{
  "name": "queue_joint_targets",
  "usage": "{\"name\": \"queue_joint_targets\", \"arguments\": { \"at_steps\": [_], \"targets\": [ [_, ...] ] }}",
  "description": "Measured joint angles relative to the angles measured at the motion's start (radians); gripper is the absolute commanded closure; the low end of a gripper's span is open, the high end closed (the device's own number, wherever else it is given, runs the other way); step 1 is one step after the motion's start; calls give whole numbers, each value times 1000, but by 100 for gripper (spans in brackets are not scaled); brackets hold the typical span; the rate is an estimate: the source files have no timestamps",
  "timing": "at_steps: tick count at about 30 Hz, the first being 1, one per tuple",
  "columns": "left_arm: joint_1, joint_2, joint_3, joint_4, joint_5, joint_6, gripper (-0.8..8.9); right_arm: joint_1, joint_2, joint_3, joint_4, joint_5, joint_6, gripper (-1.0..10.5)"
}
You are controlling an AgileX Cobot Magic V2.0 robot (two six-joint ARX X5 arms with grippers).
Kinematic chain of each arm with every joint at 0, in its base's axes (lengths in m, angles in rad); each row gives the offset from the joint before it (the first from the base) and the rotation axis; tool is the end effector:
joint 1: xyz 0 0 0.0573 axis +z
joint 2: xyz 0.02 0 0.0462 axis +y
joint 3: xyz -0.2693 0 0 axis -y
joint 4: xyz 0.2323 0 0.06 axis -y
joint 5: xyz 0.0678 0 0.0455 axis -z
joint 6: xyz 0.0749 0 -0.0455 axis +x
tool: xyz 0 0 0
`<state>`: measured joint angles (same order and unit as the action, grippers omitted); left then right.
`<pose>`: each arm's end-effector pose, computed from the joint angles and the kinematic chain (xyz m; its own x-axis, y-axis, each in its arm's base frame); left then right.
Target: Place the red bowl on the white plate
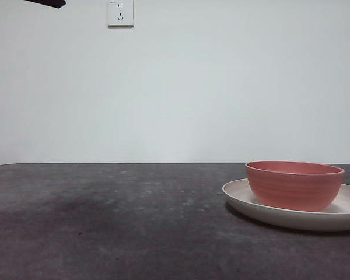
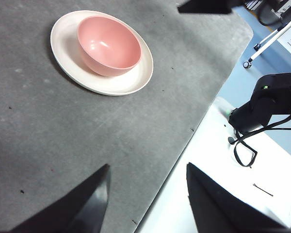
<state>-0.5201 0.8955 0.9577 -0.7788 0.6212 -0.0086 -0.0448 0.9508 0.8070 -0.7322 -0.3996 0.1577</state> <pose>0.1318 -0.1257 0.3035 0.2429 -0.8098 -0.5341 0.7800 0.4903 -0.3888 0.1907 0.0206 0.2437 0.6066 0.3622 -0.7077 -0.0845 0.9145 0.3957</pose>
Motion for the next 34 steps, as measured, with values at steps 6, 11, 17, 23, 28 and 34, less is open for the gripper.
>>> {"name": "queue_joint_targets", "arguments": {
  "at_steps": [6, 11, 17, 23, 28, 34],
  "targets": [
    [0, 0, 0, 0, 0, 0, 565, -58, 193, 0, 82, -24, -1, 627],
    [0, 0, 0, 0, 0, 0, 565, -58, 310, 0, 162, -43, -3, 690],
    [0, 0, 0, 0, 0, 0, 565, -56, 422, 0, 205, -43, -3, 691],
    [0, 0, 0, 0, 0, 0, 565, -56, 496, 0, 246, -43, -3, 754],
    [0, 0, 0, 0, 0, 0, 565, -56, 535, 0, 261, -43, -3, 793],
    [0, 0, 0, 0, 0, -1, 565, -56, 557, 0, 270, -43, -4, 844]
  ]
}}
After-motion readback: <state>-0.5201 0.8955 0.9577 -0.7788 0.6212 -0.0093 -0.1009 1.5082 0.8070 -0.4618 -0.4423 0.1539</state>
